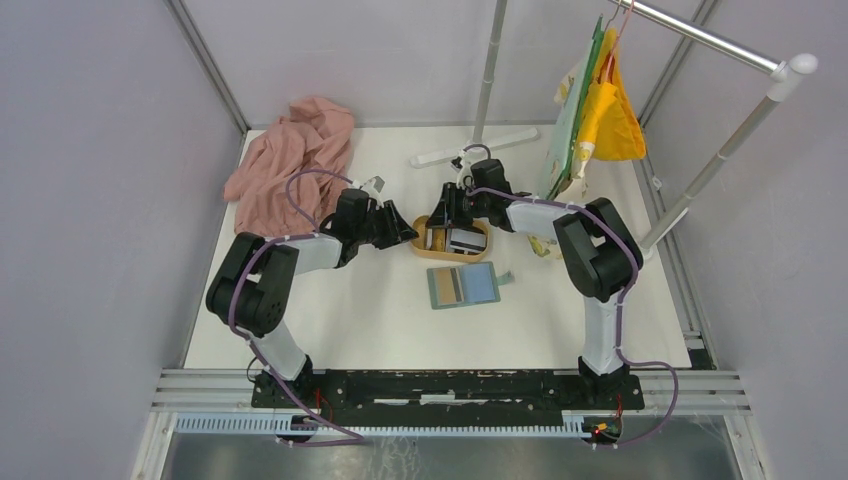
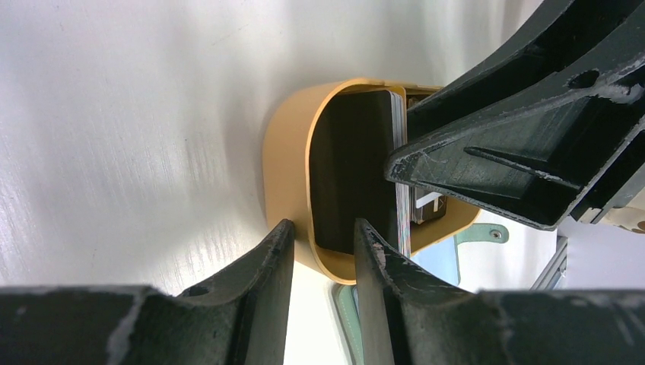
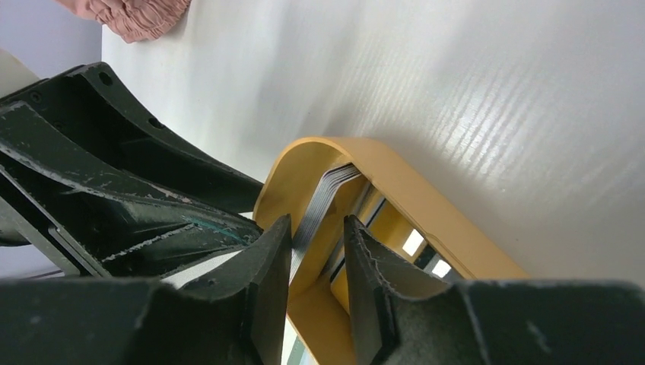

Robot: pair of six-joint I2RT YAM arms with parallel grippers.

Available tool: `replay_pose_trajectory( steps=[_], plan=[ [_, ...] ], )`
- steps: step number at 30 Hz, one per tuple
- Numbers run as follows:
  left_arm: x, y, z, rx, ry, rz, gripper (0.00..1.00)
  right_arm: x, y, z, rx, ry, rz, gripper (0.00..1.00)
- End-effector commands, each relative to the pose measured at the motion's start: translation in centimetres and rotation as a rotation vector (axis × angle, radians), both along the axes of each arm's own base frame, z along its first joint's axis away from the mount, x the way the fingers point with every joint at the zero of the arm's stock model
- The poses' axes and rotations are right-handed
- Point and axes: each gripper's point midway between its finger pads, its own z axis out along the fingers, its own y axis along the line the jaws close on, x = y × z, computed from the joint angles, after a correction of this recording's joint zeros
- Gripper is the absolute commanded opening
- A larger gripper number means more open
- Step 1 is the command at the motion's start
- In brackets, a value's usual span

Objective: Put the credit cards into the card holder
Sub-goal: Pick up the credit card from the storage box.

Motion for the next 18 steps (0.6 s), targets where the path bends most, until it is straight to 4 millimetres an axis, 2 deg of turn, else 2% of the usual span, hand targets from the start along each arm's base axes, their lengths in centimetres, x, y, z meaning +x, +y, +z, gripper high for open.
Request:
replay_pose_trajectory(
  steps=[1,10,15,18],
  plan=[
    [1.1,-1.1,1.6,-0.019,-0.077,-0.047,0.41,0.4,-1.5,0.2,-0.046,-0.040,-0.017,0.36],
    [1.2,-1.3,1.8,-0.022,-0.080,-0.053,0.40,-0.9,-1.7,-0.7,-0.015,-0.005,0.011,0.42],
    [1.4,-1.4,1.7,-0.021,-0.078,-0.051,0.40,-1.0,0.0,0.3,0.108,0.024,0.045,0.43],
    [1.4,-1.3,1.7,-0.017,-0.081,-0.040,0.40,-0.5,0.8,0.0,0.126,0.042,0.053,0.43]
  ],
)
